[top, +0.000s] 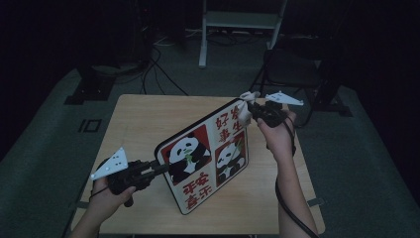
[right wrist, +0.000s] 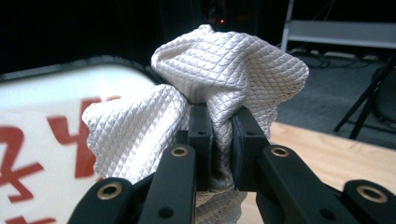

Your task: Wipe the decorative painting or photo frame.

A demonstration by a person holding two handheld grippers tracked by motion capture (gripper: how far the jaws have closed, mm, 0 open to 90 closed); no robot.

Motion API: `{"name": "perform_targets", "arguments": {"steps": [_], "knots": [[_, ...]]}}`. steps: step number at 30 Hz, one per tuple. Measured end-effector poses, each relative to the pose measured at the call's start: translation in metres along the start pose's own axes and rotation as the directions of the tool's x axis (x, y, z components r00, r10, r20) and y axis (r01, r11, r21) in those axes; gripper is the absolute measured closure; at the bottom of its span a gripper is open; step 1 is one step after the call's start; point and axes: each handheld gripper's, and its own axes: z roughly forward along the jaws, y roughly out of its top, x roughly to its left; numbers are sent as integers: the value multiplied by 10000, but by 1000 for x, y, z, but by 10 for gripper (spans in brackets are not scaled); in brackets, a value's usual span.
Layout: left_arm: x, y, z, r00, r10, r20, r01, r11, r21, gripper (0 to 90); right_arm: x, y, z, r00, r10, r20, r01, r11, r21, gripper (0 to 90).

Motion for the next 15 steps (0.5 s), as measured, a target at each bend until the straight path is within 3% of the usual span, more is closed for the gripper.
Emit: {"name": "perform_targets", "arguments": {"steps": [15], "knots": [[1,0,-1,10000,-54,-38,54,10000,-14,757,-18,-38,13,9937,931,-632,-865,9913,991,807]]}}
